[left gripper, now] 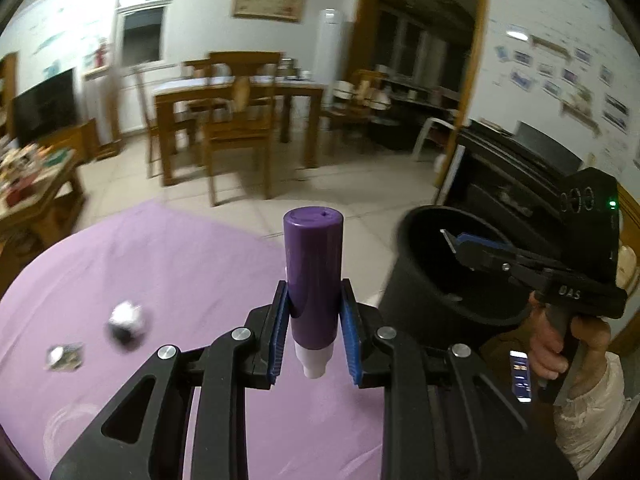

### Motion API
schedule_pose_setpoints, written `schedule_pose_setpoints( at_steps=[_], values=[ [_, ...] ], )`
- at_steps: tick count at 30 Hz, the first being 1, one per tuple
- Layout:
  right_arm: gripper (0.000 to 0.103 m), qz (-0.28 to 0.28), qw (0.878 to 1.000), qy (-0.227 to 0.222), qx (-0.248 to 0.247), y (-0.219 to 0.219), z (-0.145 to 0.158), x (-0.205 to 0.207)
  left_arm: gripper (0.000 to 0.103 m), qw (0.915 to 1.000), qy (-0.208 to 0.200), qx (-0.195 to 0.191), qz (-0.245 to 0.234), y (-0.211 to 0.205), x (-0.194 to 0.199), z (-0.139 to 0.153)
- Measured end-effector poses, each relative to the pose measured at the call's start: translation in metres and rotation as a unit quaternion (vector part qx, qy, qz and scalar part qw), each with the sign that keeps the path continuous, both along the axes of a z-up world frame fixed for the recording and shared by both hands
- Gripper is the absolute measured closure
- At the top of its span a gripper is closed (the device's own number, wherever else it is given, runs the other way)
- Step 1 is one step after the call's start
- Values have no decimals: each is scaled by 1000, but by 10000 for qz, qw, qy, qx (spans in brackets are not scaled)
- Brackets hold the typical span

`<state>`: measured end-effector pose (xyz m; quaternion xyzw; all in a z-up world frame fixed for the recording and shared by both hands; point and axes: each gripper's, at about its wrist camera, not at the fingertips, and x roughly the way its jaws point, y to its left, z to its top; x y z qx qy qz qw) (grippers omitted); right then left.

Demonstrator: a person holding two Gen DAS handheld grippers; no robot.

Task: Collect trash
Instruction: 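Lift the purple tube with the left tool while the right tool lifts the barcode battery card, then carry the purple tube and barcode battery card over the bin and release both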

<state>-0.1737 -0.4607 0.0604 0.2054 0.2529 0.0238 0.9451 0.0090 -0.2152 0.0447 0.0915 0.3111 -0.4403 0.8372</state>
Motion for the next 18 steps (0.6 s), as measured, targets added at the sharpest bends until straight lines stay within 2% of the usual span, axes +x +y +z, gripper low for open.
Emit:
schedule_pose_setpoints(
  at_steps=[8, 15, 18],
  values=[
    [41, -927, 9954, 10, 242, -79, -19, -66, 78, 9953, 205, -65, -939, -78, -28, -11],
    [41, -1342, 9902, 60, 393, -111, -39, -108, 78, 9891, 282, 20, -1448, -127, -47, -21],
    [41, -1435, 9885, 75, 468, -115, -46, -112, 78, 9875, 323, 94, -1543, -141, -51, -25]
  ],
)
